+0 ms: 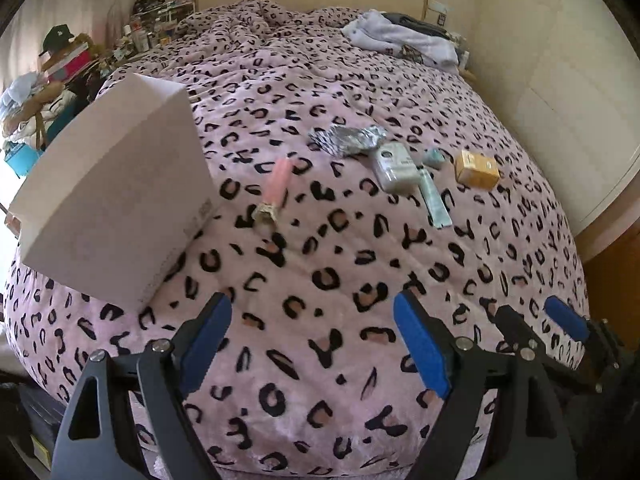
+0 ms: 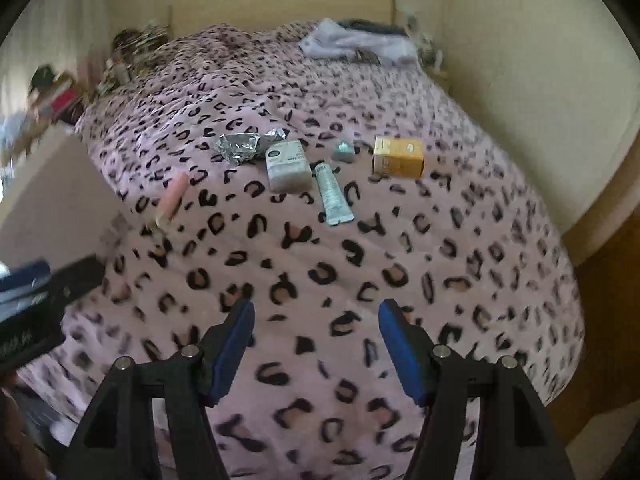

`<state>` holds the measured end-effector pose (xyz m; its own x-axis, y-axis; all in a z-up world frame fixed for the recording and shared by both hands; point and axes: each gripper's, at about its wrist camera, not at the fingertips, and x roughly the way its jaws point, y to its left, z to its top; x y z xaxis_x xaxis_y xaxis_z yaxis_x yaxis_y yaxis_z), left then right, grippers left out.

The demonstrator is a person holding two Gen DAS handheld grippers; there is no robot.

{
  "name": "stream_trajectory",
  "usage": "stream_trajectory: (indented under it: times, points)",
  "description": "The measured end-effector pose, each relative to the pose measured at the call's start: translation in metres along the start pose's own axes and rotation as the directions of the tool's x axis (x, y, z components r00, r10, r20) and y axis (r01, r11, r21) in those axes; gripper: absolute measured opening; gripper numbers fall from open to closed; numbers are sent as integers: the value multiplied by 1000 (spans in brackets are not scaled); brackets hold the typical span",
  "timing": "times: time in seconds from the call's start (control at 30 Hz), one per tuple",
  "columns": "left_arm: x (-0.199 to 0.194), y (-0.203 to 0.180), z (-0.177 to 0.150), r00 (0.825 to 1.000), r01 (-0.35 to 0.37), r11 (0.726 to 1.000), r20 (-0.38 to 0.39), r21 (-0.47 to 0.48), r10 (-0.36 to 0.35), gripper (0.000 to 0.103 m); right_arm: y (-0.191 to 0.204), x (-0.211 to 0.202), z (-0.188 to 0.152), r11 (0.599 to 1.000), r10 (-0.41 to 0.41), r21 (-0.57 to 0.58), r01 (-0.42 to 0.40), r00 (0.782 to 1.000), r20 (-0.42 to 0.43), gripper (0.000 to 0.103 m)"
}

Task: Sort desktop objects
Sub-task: 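Move both open tools back over the items on the bed, then grasp the pink hair roller with the left tool while the right tool grasps the lotion tube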

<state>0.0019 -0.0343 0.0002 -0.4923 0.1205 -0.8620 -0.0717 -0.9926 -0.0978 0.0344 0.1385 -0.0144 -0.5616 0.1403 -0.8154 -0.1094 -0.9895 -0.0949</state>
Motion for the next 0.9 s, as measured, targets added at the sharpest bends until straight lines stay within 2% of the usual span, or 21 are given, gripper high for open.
stream_trajectory:
  times: [0.03, 0.23, 0.43, 0.57, 0.9]
  points:
    - [3, -3, -2, 1000, 1, 1000, -3, 0, -1, 85, 0, 0, -2, 1000, -2, -7, 2, 1000, -1, 67]
    - [23, -14, -7, 1000, -6, 1000, -30, 5, 6, 85, -29, 13, -9, 980, 142, 137, -141, 990, 2, 67]
    - [40, -8, 7, 999, -26, 1000, -47, -7, 26, 85, -43, 35, -2, 972, 161, 177, -155, 987, -21, 67]
    - [51, -3, 23, 998, -41, 999, -41, -10, 41, 85, -39, 48, 9, 975, 173, 143, -170, 985, -14, 67]
    - [108, 9, 78, 996, -74, 997, -54, -4, 73, 85, -42, 112, 64, 977, 182, 113, -180, 983, -7, 67]
